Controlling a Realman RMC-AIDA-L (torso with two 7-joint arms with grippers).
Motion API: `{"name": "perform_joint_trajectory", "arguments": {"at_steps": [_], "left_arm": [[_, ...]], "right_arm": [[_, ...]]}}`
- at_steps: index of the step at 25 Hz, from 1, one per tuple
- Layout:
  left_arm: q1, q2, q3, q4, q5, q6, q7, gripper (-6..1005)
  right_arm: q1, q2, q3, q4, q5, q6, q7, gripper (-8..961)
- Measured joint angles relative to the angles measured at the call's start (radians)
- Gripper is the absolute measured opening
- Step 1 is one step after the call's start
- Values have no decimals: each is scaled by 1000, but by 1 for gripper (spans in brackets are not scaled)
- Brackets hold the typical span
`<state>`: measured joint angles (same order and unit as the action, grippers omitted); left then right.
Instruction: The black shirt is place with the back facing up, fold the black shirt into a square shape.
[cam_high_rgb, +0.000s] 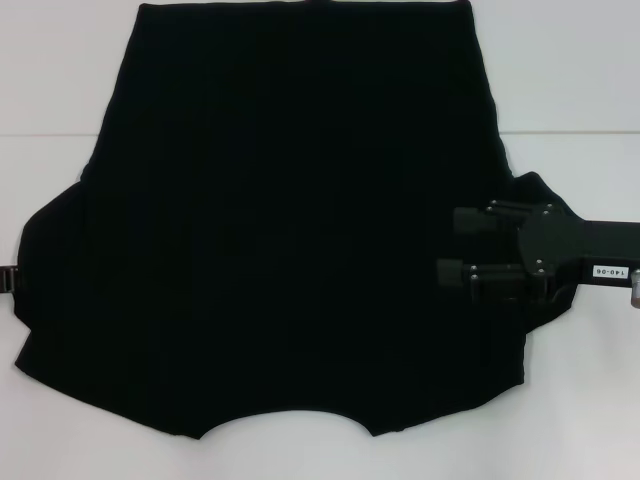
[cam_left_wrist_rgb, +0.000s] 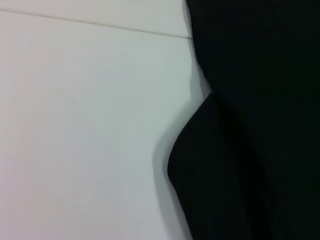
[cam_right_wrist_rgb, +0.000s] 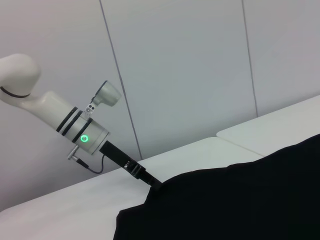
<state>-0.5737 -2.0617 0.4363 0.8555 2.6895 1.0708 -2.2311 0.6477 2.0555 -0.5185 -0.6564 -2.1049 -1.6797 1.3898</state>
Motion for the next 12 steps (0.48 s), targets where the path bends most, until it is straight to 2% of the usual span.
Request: {"name": "perform_joint_trajectory", "arguments": {"at_steps": [12], "left_arm": [[11, 2, -57, 52, -6, -2, -19, -1]], "right_arm": [[0, 1, 0, 5, 13, 7, 0, 880]]}}
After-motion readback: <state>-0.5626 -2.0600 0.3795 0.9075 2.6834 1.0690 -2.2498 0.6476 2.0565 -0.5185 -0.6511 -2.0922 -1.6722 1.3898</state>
